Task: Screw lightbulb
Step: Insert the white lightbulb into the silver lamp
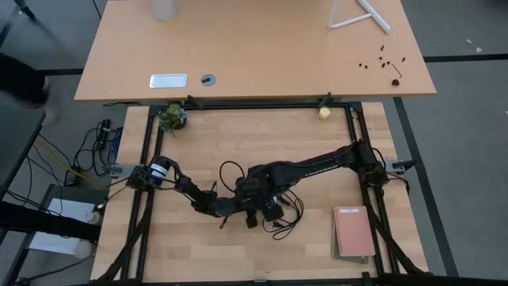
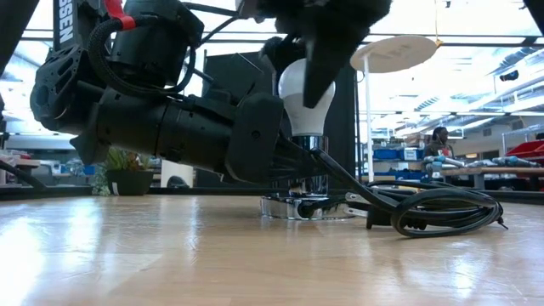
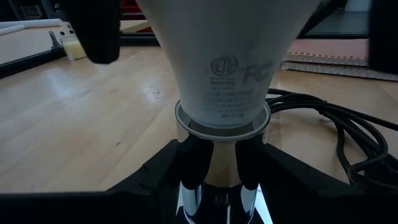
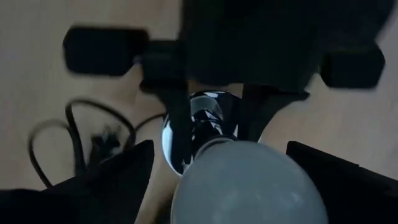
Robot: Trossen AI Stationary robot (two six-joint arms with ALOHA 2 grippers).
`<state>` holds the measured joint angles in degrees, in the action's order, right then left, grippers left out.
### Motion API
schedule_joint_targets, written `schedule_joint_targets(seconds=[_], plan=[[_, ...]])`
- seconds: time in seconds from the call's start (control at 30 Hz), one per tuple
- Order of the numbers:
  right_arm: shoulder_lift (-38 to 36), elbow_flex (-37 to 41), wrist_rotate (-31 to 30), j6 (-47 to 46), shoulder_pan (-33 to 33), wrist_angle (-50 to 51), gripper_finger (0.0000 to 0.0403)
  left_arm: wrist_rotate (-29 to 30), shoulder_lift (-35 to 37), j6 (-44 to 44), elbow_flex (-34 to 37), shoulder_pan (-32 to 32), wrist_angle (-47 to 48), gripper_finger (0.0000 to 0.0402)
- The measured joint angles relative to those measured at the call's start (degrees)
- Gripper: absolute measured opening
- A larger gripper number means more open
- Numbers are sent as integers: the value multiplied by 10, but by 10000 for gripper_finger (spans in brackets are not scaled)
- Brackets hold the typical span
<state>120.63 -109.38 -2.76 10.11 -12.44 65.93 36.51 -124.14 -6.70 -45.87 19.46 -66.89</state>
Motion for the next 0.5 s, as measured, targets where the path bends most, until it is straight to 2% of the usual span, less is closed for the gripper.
schedule_joint_targets(seconds=[0.2, 0.5], plan=[[0, 0, 0, 186, -1, 3, 373, 0, 0, 0, 0, 0, 0, 185], [0, 0, -14, 346, -9, 12, 372, -1, 0, 0, 0, 0, 1, 185]])
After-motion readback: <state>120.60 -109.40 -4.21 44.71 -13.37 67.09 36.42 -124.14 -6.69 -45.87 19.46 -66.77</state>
